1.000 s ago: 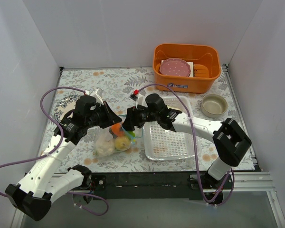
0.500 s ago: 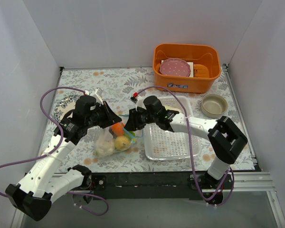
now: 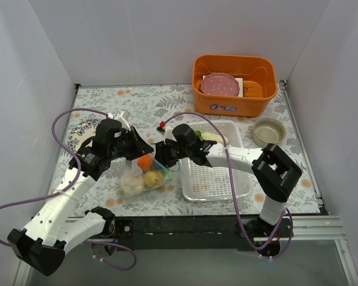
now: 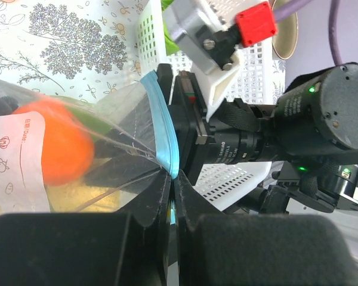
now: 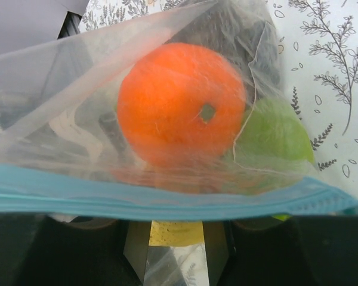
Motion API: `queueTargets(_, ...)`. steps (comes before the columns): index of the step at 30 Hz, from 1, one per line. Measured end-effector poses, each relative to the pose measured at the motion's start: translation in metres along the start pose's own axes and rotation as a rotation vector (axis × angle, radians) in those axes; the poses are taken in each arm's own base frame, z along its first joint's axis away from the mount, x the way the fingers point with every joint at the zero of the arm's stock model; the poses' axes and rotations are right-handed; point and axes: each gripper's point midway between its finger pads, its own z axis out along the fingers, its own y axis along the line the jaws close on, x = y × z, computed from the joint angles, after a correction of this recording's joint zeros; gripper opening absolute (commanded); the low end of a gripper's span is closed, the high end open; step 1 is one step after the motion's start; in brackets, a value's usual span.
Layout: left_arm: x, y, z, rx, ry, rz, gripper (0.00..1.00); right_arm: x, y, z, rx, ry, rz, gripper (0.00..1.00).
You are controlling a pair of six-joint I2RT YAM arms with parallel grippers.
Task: Place the food in the zip-top bag and seal the zipper
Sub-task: Place the fake fruit in the zipper food storage bag.
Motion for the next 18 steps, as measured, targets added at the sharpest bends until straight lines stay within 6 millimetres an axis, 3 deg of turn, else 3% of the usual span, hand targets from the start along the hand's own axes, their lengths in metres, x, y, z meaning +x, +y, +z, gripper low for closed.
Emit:
queueTargets(5,-0.001,-0.001,0.0,0.0,0.0,0.0,0.0,-0.005,0.002,-0.016,0.037,-0.057,-0.014,0.41)
queueTargets(9,-0.001,-0.001,0.0,0.0,-0.001,0.0,0.0,-0.022,0.013,-0.025,0.026,-0.129,-0.045,0.4)
queueTargets(14,-0.001,-0.001,0.0,0.001,-0.001,0.0,0.0,-0.029,0.012,-0.018,0.015,-0.154,-0.031,0.38)
queueTargets(18,-0.001,-0.001,0.0,0.001,-0.001,0.0,0.0,-0.028,0.001,0.002,0.016,-0.142,0.011,0.38)
